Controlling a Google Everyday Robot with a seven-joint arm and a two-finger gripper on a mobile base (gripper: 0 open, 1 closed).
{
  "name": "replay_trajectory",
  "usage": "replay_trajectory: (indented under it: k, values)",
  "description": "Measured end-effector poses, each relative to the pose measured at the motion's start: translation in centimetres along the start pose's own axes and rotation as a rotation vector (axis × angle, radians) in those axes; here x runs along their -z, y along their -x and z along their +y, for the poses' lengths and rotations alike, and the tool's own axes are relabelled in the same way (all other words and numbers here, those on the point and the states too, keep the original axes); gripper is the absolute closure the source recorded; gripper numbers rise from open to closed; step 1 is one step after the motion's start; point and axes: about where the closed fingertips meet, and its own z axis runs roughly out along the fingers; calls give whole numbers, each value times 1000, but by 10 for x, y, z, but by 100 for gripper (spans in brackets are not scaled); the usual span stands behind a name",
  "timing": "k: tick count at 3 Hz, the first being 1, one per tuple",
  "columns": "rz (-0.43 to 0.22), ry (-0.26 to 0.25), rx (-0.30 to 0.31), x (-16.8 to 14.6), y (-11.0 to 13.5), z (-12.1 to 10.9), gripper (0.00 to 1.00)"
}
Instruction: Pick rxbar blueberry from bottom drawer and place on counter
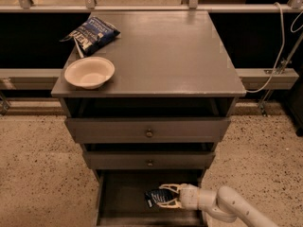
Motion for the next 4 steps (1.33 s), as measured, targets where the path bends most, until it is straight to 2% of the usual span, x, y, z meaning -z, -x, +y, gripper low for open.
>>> replay_trajectory:
  k: [1,2,3,4]
  values:
    - [0,1,0,1,1,1,100]
    - [-9,25,8,-2,6,5,100]
    - [-25,27,169,9,62,-6,100]
    - [-34,40,307,23,129,-6,100]
